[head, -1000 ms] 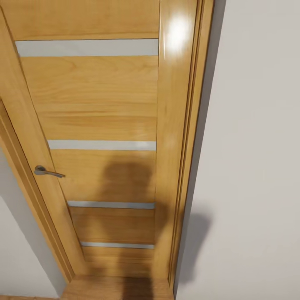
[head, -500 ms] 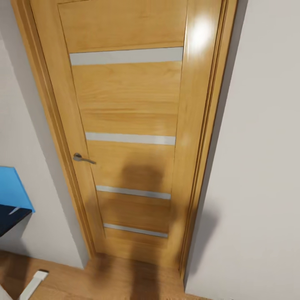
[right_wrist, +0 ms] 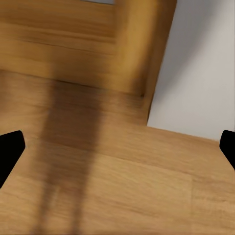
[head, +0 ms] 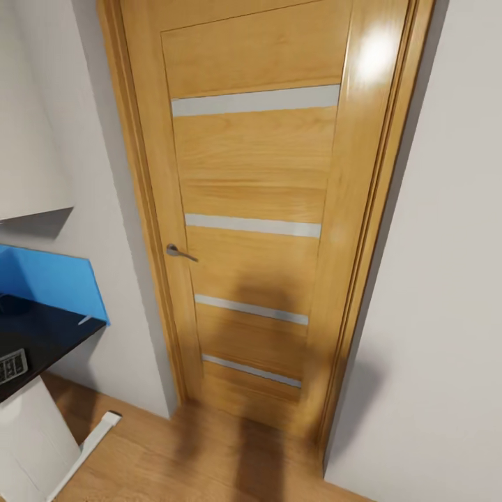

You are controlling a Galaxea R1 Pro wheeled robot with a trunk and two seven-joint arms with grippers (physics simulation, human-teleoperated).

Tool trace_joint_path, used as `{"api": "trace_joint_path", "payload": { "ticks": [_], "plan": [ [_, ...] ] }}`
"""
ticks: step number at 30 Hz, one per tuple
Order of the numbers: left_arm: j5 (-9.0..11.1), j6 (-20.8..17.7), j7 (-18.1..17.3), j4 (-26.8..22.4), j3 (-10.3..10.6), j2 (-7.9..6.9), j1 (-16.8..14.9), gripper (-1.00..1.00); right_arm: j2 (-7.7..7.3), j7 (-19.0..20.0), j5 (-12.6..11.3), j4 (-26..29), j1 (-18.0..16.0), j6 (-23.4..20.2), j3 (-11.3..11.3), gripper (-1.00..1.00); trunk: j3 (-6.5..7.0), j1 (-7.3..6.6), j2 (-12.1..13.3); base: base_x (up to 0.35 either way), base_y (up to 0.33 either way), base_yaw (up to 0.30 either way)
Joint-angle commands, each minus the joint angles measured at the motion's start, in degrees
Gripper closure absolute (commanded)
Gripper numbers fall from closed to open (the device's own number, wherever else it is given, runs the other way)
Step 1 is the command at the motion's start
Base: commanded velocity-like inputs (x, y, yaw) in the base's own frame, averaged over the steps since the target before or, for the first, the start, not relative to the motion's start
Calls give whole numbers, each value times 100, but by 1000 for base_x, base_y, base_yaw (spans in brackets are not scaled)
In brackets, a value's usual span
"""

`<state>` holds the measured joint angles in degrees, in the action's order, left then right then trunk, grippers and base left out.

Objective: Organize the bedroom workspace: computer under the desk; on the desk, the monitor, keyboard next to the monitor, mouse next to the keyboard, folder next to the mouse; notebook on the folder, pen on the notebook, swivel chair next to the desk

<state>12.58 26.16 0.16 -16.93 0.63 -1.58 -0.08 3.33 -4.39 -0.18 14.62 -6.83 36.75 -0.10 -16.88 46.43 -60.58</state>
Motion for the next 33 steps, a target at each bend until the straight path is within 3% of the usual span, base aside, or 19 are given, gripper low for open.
{"api": "trace_joint_path", "payload": {
  "ticks": [1, 19, 33],
  "plan": [
    [24, 11, 2, -3, 8, 0, -1, -100, 1, -16, 0, -3, -3, 14, 2, -100, -8, 0, -4, -12, -3, 281],
    [25, 11, 2, 127, -1, 0, -1, -100, 5, -13, 0, -82, -5, 16, 10, -100, -67, 0, -4, -7, 0, 279],
    [16, 12, 2, 126, 7, 0, -1, -100, 10, -9, 9, -90, -5, 16, 27, -100, -116, 0, -4, -243, -121, 278]
  ]
}}
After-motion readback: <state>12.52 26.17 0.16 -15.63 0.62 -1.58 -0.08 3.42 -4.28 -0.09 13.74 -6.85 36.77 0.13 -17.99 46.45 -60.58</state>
